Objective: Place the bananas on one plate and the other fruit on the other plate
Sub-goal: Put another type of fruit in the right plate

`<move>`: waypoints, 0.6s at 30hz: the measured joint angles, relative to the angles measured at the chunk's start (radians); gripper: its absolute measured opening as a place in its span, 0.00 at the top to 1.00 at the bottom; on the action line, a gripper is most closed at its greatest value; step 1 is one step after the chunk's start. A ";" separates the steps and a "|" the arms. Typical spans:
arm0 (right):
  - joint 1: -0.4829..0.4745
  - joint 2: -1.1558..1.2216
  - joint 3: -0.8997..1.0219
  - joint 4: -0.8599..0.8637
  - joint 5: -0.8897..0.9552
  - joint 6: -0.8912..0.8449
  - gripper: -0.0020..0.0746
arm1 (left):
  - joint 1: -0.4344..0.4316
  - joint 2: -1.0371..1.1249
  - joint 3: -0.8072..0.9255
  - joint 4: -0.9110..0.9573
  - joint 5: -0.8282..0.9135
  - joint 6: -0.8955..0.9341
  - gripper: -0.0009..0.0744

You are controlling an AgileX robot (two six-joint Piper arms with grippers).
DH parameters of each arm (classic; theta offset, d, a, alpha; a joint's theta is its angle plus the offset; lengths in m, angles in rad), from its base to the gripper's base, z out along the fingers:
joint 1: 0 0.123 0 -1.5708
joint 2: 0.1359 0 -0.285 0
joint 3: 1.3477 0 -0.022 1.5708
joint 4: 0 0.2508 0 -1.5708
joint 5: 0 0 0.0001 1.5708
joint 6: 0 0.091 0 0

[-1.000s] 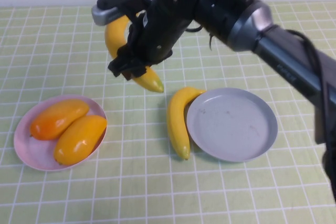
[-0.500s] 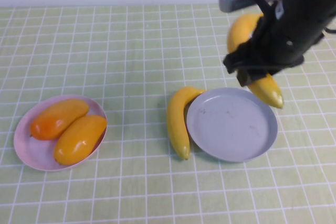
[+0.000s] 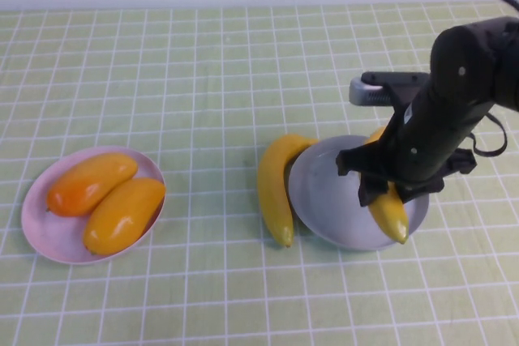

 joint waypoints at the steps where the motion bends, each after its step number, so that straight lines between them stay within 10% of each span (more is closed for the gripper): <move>1: 0.000 0.018 0.000 0.006 0.000 0.002 0.57 | 0.000 0.000 0.000 0.000 0.000 0.000 0.99; 11: 0.000 0.103 0.000 0.001 -0.019 0.003 0.56 | 0.000 0.000 0.000 0.000 0.000 0.000 0.99; 18: 0.000 0.112 -0.055 0.001 0.063 0.003 0.29 | 0.000 0.000 0.000 0.000 0.000 0.000 0.99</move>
